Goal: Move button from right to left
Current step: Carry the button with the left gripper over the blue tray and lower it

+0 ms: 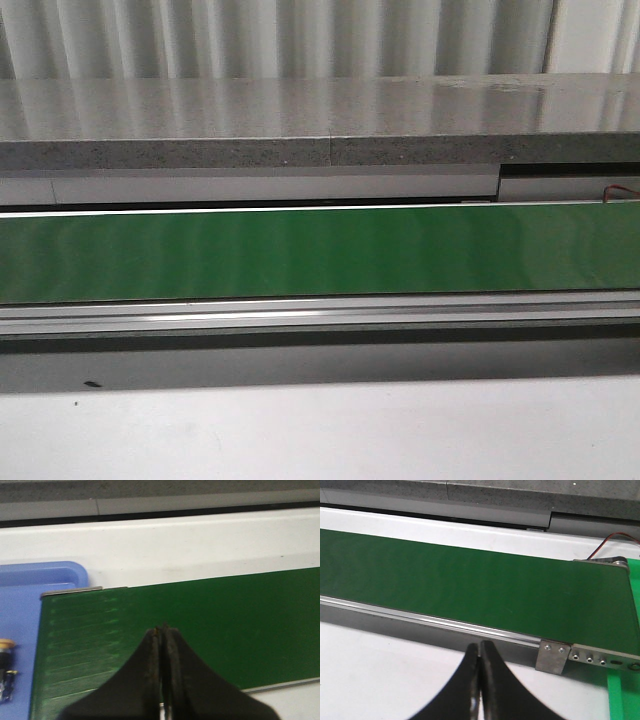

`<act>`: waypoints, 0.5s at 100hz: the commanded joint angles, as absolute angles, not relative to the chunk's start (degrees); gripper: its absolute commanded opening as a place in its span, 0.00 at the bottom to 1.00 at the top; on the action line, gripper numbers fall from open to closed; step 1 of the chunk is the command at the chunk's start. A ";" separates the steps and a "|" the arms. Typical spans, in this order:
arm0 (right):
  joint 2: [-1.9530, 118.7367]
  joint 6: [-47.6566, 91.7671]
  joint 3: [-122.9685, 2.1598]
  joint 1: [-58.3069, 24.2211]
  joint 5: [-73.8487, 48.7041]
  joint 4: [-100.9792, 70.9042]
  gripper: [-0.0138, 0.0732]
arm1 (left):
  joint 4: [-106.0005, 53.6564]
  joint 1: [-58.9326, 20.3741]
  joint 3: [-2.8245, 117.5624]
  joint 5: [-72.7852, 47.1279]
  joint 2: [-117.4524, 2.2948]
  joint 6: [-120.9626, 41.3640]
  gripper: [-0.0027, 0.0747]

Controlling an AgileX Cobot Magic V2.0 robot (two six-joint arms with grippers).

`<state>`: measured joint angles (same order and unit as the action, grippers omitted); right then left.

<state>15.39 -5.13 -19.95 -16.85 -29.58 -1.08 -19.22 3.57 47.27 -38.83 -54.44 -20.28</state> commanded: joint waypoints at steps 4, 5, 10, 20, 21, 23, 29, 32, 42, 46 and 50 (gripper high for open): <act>15.91 -4.70 -21.28 -16.96 -24.98 -0.37 0.08 | -21.96 -0.83 44.39 -31.67 -48.56 -19.94 0.01; 15.91 -4.70 -21.28 -16.96 -24.98 -0.37 0.08 | -22.15 -1.06 43.87 -31.43 -48.24 -19.94 0.01; 15.91 -4.70 -21.28 -16.96 -24.98 -0.37 0.08 | -23.06 -2.77 42.04 -29.81 -45.92 -19.94 0.01; 15.91 -4.70 -21.28 -16.96 -24.98 -0.37 0.08 | -24.16 -5.13 38.56 -26.44 -41.04 -19.94 0.01; 15.91 -4.70 -21.28 -16.96 -24.98 -0.37 0.08 | -24.16 -5.26 38.13 -26.23 -40.34 -19.94 0.01; 15.91 -4.70 -21.28 -16.96 -24.98 -0.37 0.08 | -24.16 -5.64 37.68 -25.66 -39.28 -19.94 0.01; 15.91 -4.70 -21.28 -16.96 -24.98 -0.37 0.08 | -24.16 -6.40 35.80 -24.30 -36.49 -19.94 0.01; 15.91 -4.70 -21.28 -16.96 -24.98 -0.37 0.08 | -24.16 -6.47 35.04 -23.76 -34.82 -19.94 0.01; 15.91 -4.70 -21.28 -16.96 -24.98 -0.37 0.08 | -24.16 -6.51 32.87 -24.01 -30.84 -19.94 0.01; 15.91 -4.70 -21.28 -16.96 -24.98 -0.37 0.08 | -24.02 -6.51 32.35 -24.45 -29.59 -19.94 0.01; 15.91 -4.70 -21.28 -16.96 -24.98 -0.37 0.08 | -24.02 -6.38 31.64 -24.56 -28.78 -19.94 0.01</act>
<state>15.39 -5.13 -19.95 -16.85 -29.58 -1.08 -22.67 -6.06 31.34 -28.38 -30.81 -20.28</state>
